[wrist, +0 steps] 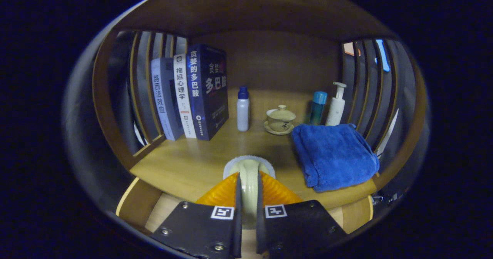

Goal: Pull open the drawer, take out the items inside it, and place them on the countertop above the cabinet.

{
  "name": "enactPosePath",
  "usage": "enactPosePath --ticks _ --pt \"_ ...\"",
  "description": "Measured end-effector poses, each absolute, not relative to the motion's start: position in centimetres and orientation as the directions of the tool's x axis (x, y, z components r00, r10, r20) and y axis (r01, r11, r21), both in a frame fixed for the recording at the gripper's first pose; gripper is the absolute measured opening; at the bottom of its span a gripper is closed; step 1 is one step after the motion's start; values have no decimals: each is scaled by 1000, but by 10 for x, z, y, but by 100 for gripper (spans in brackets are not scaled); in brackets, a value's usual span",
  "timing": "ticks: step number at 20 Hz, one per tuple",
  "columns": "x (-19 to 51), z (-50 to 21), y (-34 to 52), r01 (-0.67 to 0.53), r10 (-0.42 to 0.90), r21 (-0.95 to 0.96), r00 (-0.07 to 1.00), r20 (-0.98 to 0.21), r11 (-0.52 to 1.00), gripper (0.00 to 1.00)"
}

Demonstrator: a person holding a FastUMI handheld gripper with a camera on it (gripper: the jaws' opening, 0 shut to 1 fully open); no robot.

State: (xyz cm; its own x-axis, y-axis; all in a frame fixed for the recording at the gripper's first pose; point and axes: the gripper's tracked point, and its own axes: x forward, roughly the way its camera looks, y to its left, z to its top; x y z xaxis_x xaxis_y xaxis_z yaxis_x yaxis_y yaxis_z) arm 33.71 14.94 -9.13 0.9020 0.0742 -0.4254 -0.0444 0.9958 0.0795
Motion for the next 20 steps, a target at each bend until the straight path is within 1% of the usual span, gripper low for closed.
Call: enactPosePath --ticks 3,9,14,17,19,20 --pt "350 -97 148 -19 62 101 899 -434 995 15" --pt "388 -99 142 34 18 124 918 -396 992 15" --pt "407 -98 138 60 -14 116 932 -361 991 15" --pt "409 -100 139 51 -13 102 938 -347 994 16" --pt "402 -105 140 36 -3 86 933 -360 996 24" --pt "402 -106 141 29 2 82 935 -355 996 39"
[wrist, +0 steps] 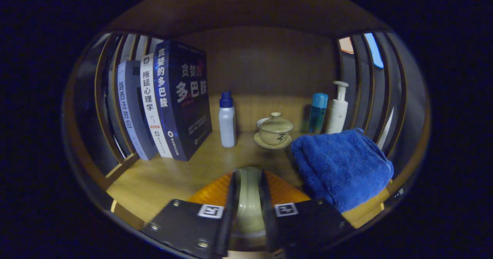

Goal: Pull open the drawer, take out the items inside it, and place them on the countertop above the cabinet.

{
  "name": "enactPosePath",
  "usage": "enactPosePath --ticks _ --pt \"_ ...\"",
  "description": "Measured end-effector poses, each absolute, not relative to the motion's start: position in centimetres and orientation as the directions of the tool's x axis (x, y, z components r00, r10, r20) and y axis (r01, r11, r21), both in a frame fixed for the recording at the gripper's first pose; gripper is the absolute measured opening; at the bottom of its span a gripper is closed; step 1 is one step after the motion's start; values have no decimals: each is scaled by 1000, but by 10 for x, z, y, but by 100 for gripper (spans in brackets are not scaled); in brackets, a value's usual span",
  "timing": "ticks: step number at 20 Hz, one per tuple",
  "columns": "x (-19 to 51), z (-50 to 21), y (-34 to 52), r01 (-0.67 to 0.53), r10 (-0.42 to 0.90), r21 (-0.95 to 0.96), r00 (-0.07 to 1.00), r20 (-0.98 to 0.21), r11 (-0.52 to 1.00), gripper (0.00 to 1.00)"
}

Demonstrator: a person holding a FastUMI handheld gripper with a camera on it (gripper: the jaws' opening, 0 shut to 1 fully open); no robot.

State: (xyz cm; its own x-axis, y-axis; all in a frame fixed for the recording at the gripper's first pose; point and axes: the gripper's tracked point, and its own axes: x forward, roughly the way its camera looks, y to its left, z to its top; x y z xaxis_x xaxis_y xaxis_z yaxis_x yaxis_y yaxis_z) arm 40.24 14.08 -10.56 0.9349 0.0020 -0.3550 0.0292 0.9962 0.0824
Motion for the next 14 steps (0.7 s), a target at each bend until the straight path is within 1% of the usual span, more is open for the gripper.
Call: enactPosePath --ticks 2,4,9,11,14 --pt "390 -92 140 16 6 68 951 -308 998 70" --pt "373 -69 138 1 8 36 972 -236 999 100" --pt "295 -16 141 -65 64 -6 993 -100 998 99" --pt "260 -1 136 -79 77 -24 995 -61 997 99" --pt "210 0 132 -86 85 -38 996 -32 996 99"
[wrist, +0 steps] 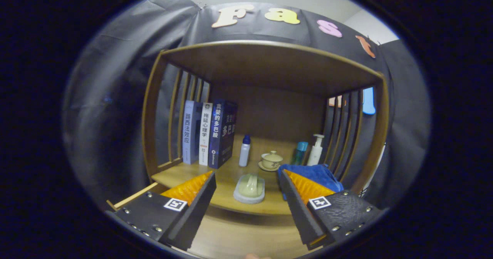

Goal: Pull open the drawer, take out the items inside it, and place them on the countertop above the cabinet.

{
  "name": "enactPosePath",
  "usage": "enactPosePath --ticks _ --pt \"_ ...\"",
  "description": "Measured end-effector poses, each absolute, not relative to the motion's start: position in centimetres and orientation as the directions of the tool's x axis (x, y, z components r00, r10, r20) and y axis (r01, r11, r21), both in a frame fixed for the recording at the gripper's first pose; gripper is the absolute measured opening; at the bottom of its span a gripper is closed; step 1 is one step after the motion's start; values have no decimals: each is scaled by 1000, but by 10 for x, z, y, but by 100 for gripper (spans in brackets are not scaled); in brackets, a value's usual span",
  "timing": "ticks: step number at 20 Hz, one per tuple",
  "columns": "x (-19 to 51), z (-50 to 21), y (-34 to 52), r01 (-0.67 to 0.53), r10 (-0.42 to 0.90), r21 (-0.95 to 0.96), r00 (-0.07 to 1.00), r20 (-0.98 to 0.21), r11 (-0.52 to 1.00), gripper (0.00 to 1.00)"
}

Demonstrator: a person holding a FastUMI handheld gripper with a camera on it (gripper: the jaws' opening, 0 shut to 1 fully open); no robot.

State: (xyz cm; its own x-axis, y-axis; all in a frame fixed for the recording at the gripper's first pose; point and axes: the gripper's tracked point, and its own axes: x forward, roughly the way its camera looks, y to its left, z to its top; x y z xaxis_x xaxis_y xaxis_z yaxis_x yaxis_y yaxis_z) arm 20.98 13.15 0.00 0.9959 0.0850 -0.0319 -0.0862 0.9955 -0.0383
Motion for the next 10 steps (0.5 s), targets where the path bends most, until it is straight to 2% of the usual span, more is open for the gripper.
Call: enactPosePath --ticks 10 --pt "84 -60 128 -95 97 25 993 -64 995 99"
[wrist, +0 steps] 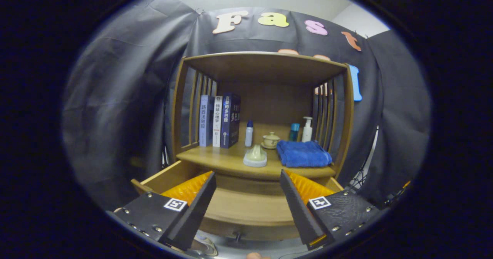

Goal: Pull open the drawer, take out the items inside it, and place them on the countertop above the cabinet.

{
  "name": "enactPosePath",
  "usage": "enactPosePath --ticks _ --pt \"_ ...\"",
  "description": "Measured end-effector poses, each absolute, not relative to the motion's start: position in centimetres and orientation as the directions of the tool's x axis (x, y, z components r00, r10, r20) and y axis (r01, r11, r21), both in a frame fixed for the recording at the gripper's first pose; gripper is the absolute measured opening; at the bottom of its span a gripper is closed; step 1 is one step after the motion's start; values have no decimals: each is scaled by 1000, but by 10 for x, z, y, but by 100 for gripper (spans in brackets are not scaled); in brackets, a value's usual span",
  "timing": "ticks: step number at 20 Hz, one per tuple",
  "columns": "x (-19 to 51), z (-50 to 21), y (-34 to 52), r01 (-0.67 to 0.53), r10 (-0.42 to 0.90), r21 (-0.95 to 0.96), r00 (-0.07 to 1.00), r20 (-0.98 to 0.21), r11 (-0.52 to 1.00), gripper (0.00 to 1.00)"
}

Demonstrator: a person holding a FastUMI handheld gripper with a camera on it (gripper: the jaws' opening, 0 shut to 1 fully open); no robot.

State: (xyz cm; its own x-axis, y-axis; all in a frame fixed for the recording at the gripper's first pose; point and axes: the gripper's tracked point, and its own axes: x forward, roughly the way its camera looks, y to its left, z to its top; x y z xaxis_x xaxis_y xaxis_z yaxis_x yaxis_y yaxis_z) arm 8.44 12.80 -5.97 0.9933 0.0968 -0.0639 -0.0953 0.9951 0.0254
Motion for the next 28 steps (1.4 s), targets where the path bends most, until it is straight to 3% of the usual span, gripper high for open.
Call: enactPosePath --ticks 7,13,28 --pt "39 -101 134 -80 77 -31 993 -92 996 99" --pt "24 -142 142 -91 88 -6 977 -192 996 100" --pt "47 -178 136 -44 64 70 950 -305 997 100"
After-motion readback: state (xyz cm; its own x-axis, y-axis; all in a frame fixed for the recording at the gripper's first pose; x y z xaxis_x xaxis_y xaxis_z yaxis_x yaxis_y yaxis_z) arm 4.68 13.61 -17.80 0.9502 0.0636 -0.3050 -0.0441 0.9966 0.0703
